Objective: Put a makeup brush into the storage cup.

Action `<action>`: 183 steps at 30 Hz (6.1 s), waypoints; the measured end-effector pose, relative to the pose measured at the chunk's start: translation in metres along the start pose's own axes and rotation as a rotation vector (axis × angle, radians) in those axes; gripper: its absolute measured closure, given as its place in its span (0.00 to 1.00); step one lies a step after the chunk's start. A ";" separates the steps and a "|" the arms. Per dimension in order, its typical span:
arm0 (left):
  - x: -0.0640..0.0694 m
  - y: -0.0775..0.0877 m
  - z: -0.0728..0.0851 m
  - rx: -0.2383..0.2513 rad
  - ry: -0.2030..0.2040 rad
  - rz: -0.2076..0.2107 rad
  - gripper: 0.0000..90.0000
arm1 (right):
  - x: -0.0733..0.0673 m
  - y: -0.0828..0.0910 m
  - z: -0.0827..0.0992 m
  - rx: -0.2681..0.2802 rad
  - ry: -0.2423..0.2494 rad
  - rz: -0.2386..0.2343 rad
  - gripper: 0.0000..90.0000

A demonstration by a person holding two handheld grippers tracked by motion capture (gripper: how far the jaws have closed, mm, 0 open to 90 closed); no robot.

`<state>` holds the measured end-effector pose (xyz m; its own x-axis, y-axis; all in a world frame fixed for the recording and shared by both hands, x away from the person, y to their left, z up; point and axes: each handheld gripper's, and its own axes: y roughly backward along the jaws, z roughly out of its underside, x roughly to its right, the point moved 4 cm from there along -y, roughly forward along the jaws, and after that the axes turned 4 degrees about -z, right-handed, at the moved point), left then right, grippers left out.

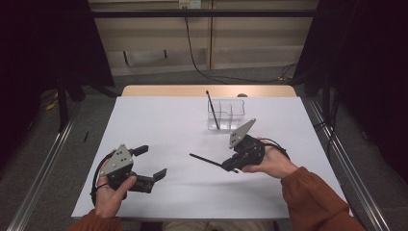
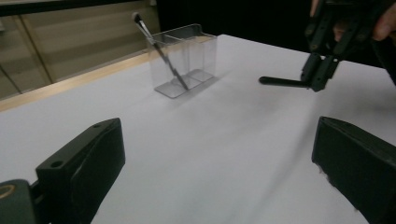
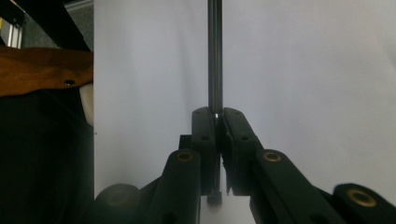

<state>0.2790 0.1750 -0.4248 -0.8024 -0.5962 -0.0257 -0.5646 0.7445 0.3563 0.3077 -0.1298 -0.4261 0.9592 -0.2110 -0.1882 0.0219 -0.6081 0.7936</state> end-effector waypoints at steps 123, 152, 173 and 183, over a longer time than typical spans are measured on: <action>0.043 -0.093 -0.020 -0.656 -0.271 0.425 0.93 | -0.008 -0.028 -0.029 -0.218 0.172 -0.024 0.76; 0.031 -0.078 -0.014 -0.640 -0.208 0.393 0.93 | 0.001 -0.011 -0.008 -0.113 0.082 0.034 0.27; 0.013 -0.062 -0.011 -0.528 -0.086 0.364 0.93 | 0.008 0.007 0.014 0.009 -0.006 0.085 0.05; 0.009 -0.054 -0.008 -0.454 -0.034 0.350 0.93 | 0.012 0.020 0.028 0.090 -0.070 0.121 0.06</action>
<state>0.3038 0.1266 -0.4373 -0.9366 -0.3219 0.1385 -0.1307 0.6876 0.7142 0.3115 -0.1661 -0.4285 0.9312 -0.3379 -0.1365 -0.1210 -0.6401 0.7587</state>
